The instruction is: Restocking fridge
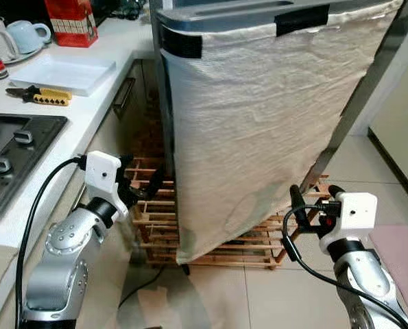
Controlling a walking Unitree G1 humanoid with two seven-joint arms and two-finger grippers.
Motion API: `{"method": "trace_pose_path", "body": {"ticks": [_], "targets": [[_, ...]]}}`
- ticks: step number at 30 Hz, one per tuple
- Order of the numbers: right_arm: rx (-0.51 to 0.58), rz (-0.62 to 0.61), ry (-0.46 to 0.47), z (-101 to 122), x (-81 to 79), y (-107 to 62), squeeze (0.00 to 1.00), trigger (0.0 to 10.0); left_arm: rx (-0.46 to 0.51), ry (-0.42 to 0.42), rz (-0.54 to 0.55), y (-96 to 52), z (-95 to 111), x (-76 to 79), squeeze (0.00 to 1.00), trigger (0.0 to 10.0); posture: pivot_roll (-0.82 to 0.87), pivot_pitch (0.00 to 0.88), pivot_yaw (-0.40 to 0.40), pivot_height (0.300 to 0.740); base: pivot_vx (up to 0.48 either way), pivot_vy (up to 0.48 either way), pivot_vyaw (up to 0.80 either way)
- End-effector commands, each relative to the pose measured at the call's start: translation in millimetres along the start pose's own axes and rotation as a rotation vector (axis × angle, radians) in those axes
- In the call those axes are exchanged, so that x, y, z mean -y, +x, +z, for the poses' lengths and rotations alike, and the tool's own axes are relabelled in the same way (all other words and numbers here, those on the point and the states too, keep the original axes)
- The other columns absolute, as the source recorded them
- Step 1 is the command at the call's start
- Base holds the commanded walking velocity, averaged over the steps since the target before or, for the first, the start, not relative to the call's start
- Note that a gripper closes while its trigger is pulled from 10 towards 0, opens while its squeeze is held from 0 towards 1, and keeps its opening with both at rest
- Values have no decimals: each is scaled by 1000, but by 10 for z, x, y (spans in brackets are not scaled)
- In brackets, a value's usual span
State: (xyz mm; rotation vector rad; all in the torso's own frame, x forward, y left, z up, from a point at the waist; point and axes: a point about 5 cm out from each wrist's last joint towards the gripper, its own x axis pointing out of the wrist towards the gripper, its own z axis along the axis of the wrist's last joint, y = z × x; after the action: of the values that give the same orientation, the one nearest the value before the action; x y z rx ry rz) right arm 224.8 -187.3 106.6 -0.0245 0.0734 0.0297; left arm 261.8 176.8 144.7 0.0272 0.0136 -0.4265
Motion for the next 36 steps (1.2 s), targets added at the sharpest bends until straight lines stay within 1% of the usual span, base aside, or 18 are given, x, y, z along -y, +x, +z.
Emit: {"method": "trace_pose_path", "body": {"ticks": [1,11,21,24,28,30,31,32,33,35,36], "targets": [[-4,-8,0,-10,17,5,0,10000,13,4,-27,33,47,36,0,10000,-6,0,-25,740,0,0,0],[0,-1,1,-6,6,22,0,10000,14,3,-62,35,49,50,0,10000,-4,0,-32,740,-300,0,0],[3,8,0,-1,-8,40,0,10000,17,3,-65,34,53,59,0,10000,0,0,-35,740,-353,0,0],[4,7,1,-2,-9,41,0,10000,25,7,-67,38,61,60,0,10000,0,0,-35,740,-89,0,0],[5,8,0,-1,-10,41,0,10000,22,46,-13,76,82,17,0,10000,0,0,-35,740,0,0,0],[6,8,0,0,-10,41,0,10000,23,52,-1,87,88,8,0,10000,1,0,-37,740,0,0,0],[19,27,-23,35,-37,53,0,10000,40,68,43,131,134,-18,0,10000,-2,0,-35,740,0,0,0],[19,27,-23,35,-37,53,0,10000,40,68,43,131,134,-18,0,10000,-2,0,-35,740,0,0,0],[30,40,-36,66,-59,62,0,10000,46,77,79,161,164,-37,0,10000,-2,0,-35,740,0,0,0],[45,37,-35,107,-71,76,0,10000,61,93,114,189,196,-55,0,10000,-3,0,-33,740,0,0,0],[61,37,-44,151,-81,91,0,10000,67,81,129,206,212,-57,0,10000,-5,0,-32,740,0,0,0]]}}
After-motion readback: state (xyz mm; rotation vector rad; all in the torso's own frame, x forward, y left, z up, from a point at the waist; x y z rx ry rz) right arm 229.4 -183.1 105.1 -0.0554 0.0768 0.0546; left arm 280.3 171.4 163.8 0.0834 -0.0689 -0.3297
